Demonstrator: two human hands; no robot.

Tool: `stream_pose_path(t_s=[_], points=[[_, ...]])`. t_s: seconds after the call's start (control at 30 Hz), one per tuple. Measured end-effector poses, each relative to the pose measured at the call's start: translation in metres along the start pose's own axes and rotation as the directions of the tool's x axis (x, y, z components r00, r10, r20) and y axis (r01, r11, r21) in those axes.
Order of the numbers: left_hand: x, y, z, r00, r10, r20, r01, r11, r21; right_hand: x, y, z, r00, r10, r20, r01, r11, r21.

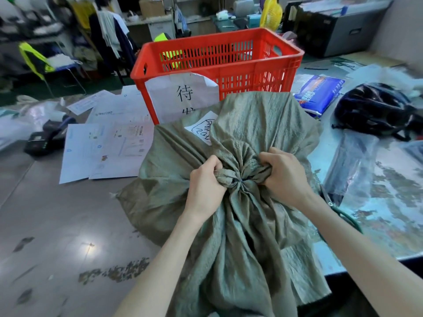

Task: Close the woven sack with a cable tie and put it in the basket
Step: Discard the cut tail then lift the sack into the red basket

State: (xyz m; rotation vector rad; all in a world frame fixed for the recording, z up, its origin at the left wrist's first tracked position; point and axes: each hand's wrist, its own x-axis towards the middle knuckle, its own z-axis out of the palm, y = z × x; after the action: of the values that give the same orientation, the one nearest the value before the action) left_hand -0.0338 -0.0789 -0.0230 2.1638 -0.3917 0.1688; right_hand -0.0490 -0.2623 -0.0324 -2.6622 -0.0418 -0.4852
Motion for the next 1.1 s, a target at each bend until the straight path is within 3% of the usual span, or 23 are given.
stream_pose_path(t_s=[0.33, 0.5, 0.77, 1.1], points=[[-0.017, 0.052, -0.021, 0.958, 0.181, -0.224, -0.223, 0.959, -0.176, -0.029, -0.026, -0.042, 0.957, -0.029, -0.288, 0.076, 0.986, 0.151], [-0.027, 0.079, -0.042, 0.886, 0.359, -0.293, -0.421, 0.887, -0.187, -0.036, -0.047, -0.074, 0.896, -0.049, -0.441, 0.163, 0.961, 0.225], [-0.013, 0.094, -0.075, 0.624, 0.698, -0.35, -0.766, 0.635, -0.1, -0.023, -0.074, -0.097, 0.671, -0.164, -0.723, 0.367, 0.921, 0.132], [0.074, 0.13, -0.114, 0.372, 0.848, -0.378, -0.906, 0.42, 0.05, 0.059, -0.094, -0.129, 0.457, -0.198, -0.867, 0.474, 0.879, 0.049]])
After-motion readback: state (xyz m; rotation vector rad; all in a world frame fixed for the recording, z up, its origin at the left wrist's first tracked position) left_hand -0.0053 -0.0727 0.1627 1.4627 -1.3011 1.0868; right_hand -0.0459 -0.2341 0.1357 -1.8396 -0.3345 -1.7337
